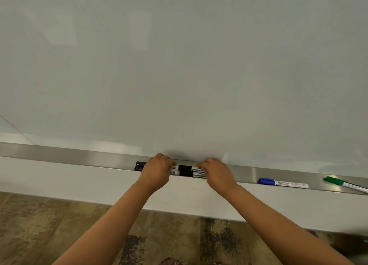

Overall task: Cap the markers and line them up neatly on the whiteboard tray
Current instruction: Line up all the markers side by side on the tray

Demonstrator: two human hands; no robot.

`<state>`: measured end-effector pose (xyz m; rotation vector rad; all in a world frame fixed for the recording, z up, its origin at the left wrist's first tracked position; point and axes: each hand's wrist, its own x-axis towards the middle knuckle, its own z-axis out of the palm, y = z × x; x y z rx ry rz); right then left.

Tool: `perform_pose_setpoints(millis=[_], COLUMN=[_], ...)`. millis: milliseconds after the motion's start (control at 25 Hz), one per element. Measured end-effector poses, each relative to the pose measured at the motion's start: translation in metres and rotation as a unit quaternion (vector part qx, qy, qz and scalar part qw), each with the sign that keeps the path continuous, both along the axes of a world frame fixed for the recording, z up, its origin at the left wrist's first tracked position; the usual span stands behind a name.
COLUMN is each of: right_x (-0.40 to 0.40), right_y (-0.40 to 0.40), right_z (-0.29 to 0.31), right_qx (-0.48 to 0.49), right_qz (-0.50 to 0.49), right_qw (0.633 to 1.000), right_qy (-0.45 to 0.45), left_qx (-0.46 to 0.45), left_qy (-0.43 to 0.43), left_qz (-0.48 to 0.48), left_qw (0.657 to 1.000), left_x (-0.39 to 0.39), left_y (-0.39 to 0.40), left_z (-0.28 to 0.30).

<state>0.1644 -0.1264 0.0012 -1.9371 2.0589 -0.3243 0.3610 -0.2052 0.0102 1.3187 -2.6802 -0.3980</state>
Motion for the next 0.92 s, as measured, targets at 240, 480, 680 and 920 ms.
perform_pose_setpoints(millis=[240,480,680,920], right_x=[0.000,-0.008,-0.002,0.001], right_y=[0.006,0.026,0.029,0.026], right_z=[0.001,-0.004,-0.003,-0.003], right_qx=[-0.030,-0.065,-0.068,-0.050], right_qz=[-0.015,-0.147,-0.187,-0.190], right_qw=[0.999,0.985,0.975,0.976], right_qy=[-0.013,-0.069,-0.099,-0.092], left_qx=[-0.002,-0.004,-0.004,-0.001], left_qy=[0.024,0.040,0.050,0.043], left_qz=[0.009,0.031,0.022,0.026], left_qw=[1.000,0.999,0.998,0.999], left_x=[0.006,0.014,0.011,0.010], left_y=[-0.001,-0.004,-0.004,-0.005], left_z=[0.002,0.002,0.003,0.003])
